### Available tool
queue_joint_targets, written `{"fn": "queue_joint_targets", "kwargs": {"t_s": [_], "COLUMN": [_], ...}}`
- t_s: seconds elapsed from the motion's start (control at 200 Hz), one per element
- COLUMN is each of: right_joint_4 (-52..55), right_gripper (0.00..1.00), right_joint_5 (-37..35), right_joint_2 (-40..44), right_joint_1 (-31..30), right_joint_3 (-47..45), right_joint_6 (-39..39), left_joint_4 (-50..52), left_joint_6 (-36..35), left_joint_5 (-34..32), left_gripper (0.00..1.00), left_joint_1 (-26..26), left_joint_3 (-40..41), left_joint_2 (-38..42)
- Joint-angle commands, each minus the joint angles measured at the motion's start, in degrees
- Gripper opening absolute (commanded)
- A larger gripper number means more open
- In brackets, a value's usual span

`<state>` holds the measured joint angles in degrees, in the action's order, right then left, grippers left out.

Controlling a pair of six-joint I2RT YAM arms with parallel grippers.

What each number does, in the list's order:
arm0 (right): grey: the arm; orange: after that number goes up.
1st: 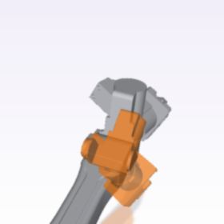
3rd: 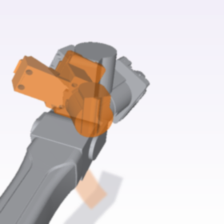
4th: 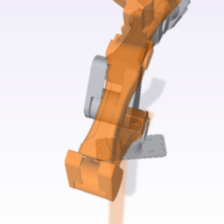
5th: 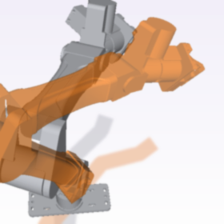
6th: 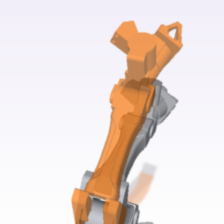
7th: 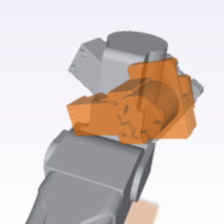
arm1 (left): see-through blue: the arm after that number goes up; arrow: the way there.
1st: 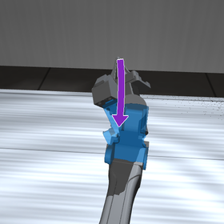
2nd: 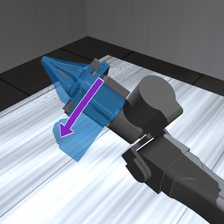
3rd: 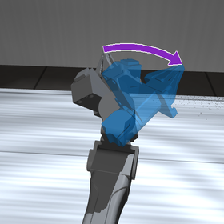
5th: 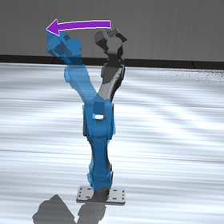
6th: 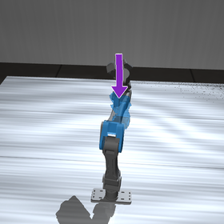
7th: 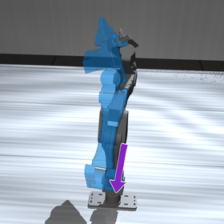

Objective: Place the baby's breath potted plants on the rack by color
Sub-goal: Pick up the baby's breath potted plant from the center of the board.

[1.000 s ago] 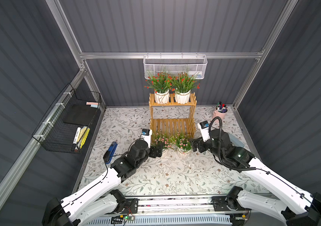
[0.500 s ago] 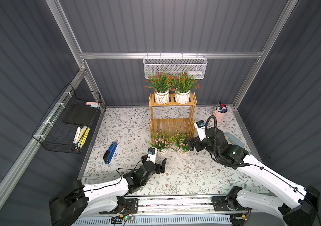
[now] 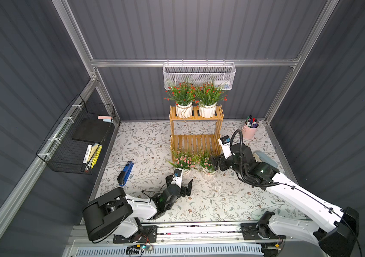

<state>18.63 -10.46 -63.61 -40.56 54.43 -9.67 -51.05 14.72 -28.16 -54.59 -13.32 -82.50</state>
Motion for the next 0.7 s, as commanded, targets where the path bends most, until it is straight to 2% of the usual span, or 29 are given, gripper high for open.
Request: {"fn": "queue_joint_targets", "kwargs": {"t_s": [0.0, 0.695], "right_joint_4": [-0.3, 0.6], "right_gripper": [0.99, 0.99], "right_joint_5": [0.4, 1.5], "right_joint_2": [0.1, 0.6], "right_joint_1": [0.3, 0.9], "right_joint_3": [1.4, 0.9], "right_joint_6": [-0.3, -0.3], "left_joint_4": [-7.2, -13.9], "left_joint_6": [-2.3, -4.3], "left_joint_5": [-1.1, 3.2], "left_gripper": [0.99, 0.99], "left_joint_1": [1.4, 9.0], "left_joint_3": [-2.3, -10.4], "left_joint_2": [-4.2, -18.9]}}
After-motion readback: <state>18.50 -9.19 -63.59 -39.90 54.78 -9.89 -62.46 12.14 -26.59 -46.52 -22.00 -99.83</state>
